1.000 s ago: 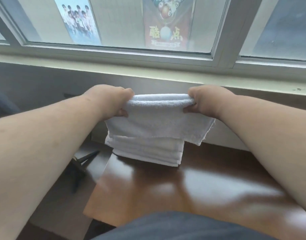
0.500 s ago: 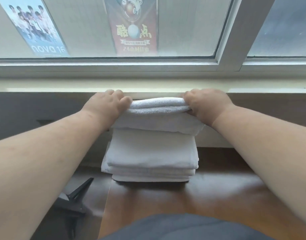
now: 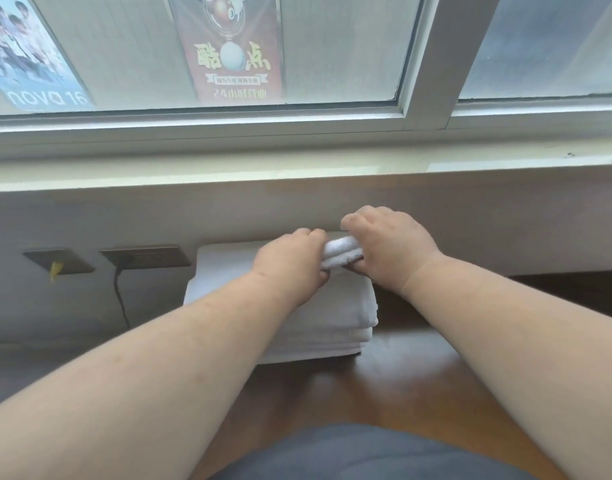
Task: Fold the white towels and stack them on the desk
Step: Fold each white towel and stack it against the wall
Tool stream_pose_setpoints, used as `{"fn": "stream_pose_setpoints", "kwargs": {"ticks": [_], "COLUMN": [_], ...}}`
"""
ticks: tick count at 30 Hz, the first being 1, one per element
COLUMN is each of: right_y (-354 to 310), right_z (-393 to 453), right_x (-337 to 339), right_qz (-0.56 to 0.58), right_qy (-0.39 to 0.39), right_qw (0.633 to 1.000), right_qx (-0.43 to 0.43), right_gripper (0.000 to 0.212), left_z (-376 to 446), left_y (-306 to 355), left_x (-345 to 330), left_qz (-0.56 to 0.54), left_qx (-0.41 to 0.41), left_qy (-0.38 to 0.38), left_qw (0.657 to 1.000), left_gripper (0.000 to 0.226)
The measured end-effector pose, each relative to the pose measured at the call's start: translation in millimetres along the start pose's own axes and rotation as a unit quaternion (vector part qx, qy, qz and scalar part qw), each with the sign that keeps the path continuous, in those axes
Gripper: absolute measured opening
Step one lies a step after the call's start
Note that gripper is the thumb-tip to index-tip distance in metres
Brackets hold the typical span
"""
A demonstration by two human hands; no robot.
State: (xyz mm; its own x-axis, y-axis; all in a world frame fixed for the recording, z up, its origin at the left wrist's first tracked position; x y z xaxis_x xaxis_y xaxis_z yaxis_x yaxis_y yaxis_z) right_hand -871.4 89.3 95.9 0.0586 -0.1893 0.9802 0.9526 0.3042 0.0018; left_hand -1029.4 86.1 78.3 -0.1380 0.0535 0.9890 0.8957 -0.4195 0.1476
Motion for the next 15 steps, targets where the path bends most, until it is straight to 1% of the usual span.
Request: {"fn": "stream_pose_setpoints", "kwargs": {"ticks": [1,2,3,4,5,6,7,8,9,10,11,12,13,14,15], "right_y": [14.3,28.9,39.7,43.9,41.6,34.0,26.3,20.8,15.8,10.1,3.3,-2.4,-6.9,-10.0,-10.7], "right_z": [-7.1,-16.2,-27.2,-38.2,-46.6,-51.2,-50.3,-45.3,-39.9,-34.4,-30.1,-26.9,-23.6,-20.7,-18.8], "right_x": [-1.5,-5.2,-13.1,-25.4,-41.5,-54.5,-63.9,-71.7,-76.8,-80.2,-83.0,-85.1,-86.8,-87.3,-87.4], "right_qz": [0.056,0.132,0.226,0.337,0.452,0.558,0.646,0.719,0.779,0.829,0.868,0.890,0.899,0.901,0.898], "right_qy": [0.002,-0.013,-0.060,-0.130,-0.207,-0.268,-0.296,-0.295,-0.277,-0.258,-0.246,-0.244,-0.253,-0.270,-0.284], "right_qw": [0.994,0.968,0.910,0.821,0.710,0.595,0.496,0.416,0.344,0.269,0.185,0.113,0.071,0.062,0.075], "right_qx": [-0.093,-0.215,-0.341,-0.441,-0.498,-0.513,-0.499,-0.472,-0.446,-0.417,-0.390,-0.369,-0.349,-0.335,-0.327], "right_gripper": [0.050,0.057,0.066,0.072,0.072,0.068,0.061,0.056,0.054,0.059,0.070,0.083,0.094,0.101,0.101], "left_z": [-1.7,-3.6,-4.5,-5.0,-5.7,-6.7,-8.4,-10.2,-12.2,-14.4,-16.8,-19.1,-21.3,-23.5,-25.7], "left_y": [-1.8,-4.4,-6.1,-6.9,-6.6,-5.7,-4.4,-2.9,-1.2,0.0,0.6,1.0,1.3,1.7,2.7], "left_x": [-1.6,-2.1,-1.7,-1.1,-0.3,-0.4,-1.3,-2.4,-3.2,-4.1,-5.2,-6.7,-8.5,-10.4,-13.0], "left_qz": [-0.005,-0.013,-0.019,-0.021,-0.022,-0.020,-0.016,-0.012,-0.010,-0.008,-0.005,0.003,0.013,0.025,0.036], "left_qx": [0.010,0.017,0.022,0.025,0.027,0.025,0.021,0.016,0.011,0.005,-0.001,-0.009,-0.019,-0.032,-0.047], "left_qy": [0.011,0.025,0.037,0.047,0.052,0.055,0.054,0.050,0.047,0.045,0.044,0.040,0.036,0.030,0.024], "left_qw": [1.000,0.999,0.999,0.998,0.998,0.998,0.998,0.999,0.999,0.999,0.999,0.999,0.999,0.999,0.998], "left_gripper": [0.028,0.027,0.027,0.027,0.027,0.028,0.028,0.029,0.031,0.032,0.033,0.034,0.035,0.037,0.039]}}
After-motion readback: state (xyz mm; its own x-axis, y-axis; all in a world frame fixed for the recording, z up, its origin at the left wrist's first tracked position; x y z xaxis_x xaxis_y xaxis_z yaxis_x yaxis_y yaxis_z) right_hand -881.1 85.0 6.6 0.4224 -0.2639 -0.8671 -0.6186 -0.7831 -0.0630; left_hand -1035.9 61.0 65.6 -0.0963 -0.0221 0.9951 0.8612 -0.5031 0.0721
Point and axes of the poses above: each hand's wrist, its own z-axis towards the middle knuckle, its own x-axis out of the back of the hand, y = z × x, the point moved 4 cm from there along z, towards the middle knuckle, and after that the axes turned 7 degrees about -x, right-handed, at the moved point
